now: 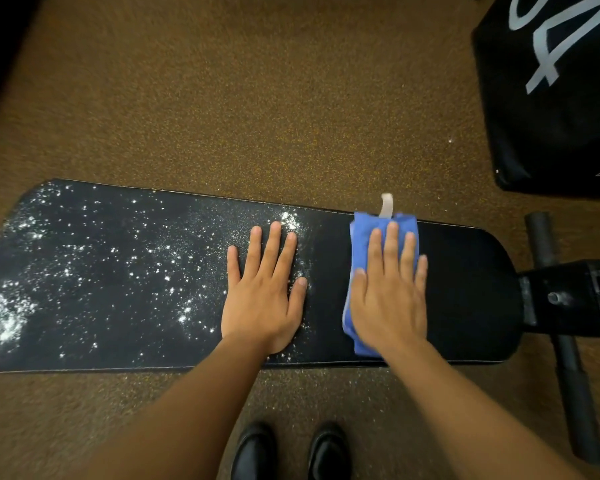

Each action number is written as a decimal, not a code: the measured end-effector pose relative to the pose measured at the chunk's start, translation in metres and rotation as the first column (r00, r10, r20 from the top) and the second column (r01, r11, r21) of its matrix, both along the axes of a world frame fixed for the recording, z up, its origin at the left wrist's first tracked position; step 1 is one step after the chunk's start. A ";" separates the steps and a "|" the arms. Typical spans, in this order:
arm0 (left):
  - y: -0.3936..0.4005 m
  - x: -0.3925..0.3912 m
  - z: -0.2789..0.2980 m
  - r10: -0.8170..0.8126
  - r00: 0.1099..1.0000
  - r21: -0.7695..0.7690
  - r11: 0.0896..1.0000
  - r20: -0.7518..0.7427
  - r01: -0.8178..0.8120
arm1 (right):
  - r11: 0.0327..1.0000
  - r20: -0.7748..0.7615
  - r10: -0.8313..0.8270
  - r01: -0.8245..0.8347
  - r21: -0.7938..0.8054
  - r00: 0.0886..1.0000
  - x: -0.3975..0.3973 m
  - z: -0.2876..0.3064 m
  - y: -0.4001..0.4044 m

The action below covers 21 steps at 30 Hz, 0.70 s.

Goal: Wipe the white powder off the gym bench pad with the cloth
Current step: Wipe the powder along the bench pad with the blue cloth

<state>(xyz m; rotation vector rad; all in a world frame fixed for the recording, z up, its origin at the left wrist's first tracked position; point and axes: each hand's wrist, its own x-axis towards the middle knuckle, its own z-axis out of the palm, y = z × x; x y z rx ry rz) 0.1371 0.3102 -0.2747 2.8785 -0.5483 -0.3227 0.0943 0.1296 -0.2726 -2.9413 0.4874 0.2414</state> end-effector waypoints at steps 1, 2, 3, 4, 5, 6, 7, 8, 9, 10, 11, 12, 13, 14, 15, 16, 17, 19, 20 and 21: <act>0.000 0.000 0.000 0.003 1.000 0.000 1.000 0.002 -0.003 | 1.000 0.011 -0.027 0.027 0.012 1.000 0.019 0.001 0.005; 0.000 0.000 -0.001 0.007 1.000 -0.002 1.000 0.003 -0.007 | 0.999 0.013 -0.034 0.034 0.021 0.999 0.035 0.001 0.012; -0.001 0.000 -0.001 0.008 1.000 -0.002 1.000 0.003 -0.008 | 0.999 0.007 -0.024 0.024 0.022 1.000 0.047 0.002 0.019; -0.001 0.000 -0.001 0.009 1.000 -0.002 1.000 0.003 -0.009 | 1.000 0.000 -0.005 0.005 0.021 1.000 0.053 0.002 0.025; 0.000 0.000 -0.001 0.010 1.000 -0.003 1.000 0.001 -0.010 | 1.000 -0.004 0.015 -0.015 0.018 1.000 0.055 0.001 0.029; 0.000 0.000 -0.001 0.009 1.000 -0.006 1.000 -0.001 -0.009 | 0.999 -0.003 0.036 -0.036 0.010 0.999 0.053 0.001 0.032; 0.000 0.000 -0.001 0.010 1.000 -0.010 1.000 -0.002 -0.010 | 0.998 0.002 0.062 -0.062 0.001 0.998 0.048 0.001 0.035; -0.001 0.000 0.000 0.013 1.000 -0.014 1.000 -0.003 -0.013 | 0.996 0.012 0.094 -0.094 0.001 0.995 0.042 0.001 0.038; -0.001 0.000 0.000 0.015 1.000 -0.016 1.000 -0.003 -0.015 | 0.992 0.020 0.129 -0.129 0.009 0.991 0.033 0.002 0.041; -0.001 0.000 0.000 0.013 1.000 -0.015 1.000 -0.004 -0.013 | 0.987 0.025 0.161 -0.161 0.018 0.987 0.023 0.002 0.046; -0.001 0.000 0.000 0.009 1.000 -0.014 1.000 -0.003 -0.009 | 0.982 0.033 0.185 -0.186 0.022 0.982 0.011 0.002 0.049; 0.000 0.000 -0.001 0.005 1.000 -0.017 1.000 0.000 -0.005 | 0.978 0.040 0.205 -0.206 0.020 0.978 -0.002 0.002 0.050; 0.000 0.000 -0.001 0.004 1.000 -0.023 1.000 0.000 -0.004 | 0.975 0.042 0.222 -0.223 0.014 0.974 -0.014 0.002 0.048; 0.001 0.000 -0.001 0.005 1.000 -0.026 1.000 0.002 -0.005 | 0.972 0.036 0.233 -0.234 0.005 0.972 -0.025 0.001 0.043; 0.001 0.000 -0.002 0.006 1.000 -0.025 1.000 0.006 -0.006 | 0.972 0.027 0.235 -0.235 -0.003 0.972 -0.033 0.000 0.036; 0.001 0.000 -0.002 0.008 1.000 -0.025 1.000 0.007 -0.008 | 0.974 0.022 0.227 -0.227 -0.010 0.974 -0.036 0.000 0.028; 0.001 0.000 -0.001 0.009 1.000 -0.026 1.000 0.004 -0.008 | 0.978 0.023 0.207 -0.207 -0.015 0.978 -0.035 0.001 0.020; 0.001 0.000 -0.001 0.006 1.000 -0.028 1.000 0.002 -0.006 | 0.991 0.014 0.133 -0.133 -0.017 0.991 -0.021 0.001 0.010; 0.001 0.000 -0.001 0.005 1.000 -0.029 1.000 0.004 -0.005 | 0.997 0.013 0.081 -0.081 -0.019 0.997 -0.009 0.001 0.008; 0.001 -0.001 -0.001 0.006 1.000 -0.029 1.000 0.007 -0.006 | 0.999 0.020 0.030 -0.030 -0.027 0.999 0.004 0.002 0.007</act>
